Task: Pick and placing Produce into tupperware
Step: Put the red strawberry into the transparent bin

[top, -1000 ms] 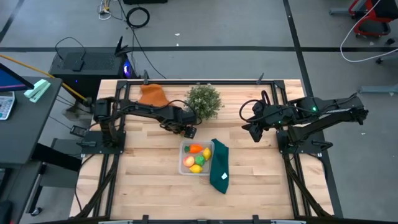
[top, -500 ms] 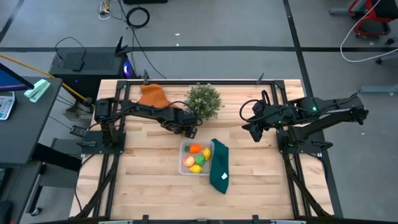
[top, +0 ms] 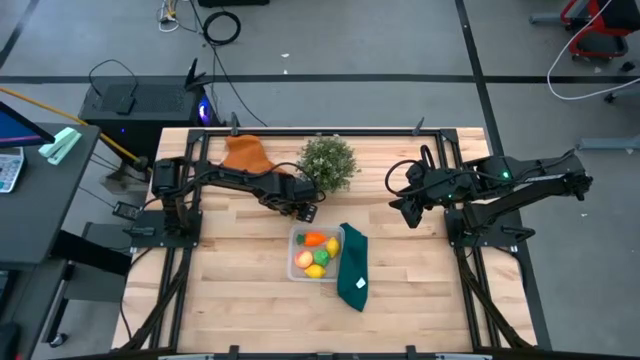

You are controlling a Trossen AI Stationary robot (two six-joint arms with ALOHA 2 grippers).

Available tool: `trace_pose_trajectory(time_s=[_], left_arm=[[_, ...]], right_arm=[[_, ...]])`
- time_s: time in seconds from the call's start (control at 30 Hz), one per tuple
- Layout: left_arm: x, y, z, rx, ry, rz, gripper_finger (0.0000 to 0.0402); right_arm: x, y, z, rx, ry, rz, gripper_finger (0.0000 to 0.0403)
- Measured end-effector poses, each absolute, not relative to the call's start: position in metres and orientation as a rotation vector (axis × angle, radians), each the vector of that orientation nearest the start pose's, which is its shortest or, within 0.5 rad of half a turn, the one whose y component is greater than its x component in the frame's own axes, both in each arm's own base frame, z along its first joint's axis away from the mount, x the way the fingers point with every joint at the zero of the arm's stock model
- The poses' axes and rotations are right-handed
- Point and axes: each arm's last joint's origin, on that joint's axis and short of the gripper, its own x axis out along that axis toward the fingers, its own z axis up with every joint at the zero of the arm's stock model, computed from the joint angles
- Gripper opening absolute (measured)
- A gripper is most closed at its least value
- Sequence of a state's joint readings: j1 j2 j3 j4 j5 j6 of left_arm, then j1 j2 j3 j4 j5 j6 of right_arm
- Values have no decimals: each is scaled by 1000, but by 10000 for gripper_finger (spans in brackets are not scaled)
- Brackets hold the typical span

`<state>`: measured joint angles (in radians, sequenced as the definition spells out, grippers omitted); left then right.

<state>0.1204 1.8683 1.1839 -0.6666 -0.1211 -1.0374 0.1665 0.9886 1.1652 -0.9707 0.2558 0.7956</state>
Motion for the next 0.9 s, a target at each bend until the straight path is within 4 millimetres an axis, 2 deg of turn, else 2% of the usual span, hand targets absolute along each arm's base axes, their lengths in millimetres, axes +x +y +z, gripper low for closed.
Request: trace_pose_trajectory(time_s=[0.9], left_arm=[[343,45,154,-858,1118,873,178]], right_arm=[[171,21,358,587,692,-384,165]])
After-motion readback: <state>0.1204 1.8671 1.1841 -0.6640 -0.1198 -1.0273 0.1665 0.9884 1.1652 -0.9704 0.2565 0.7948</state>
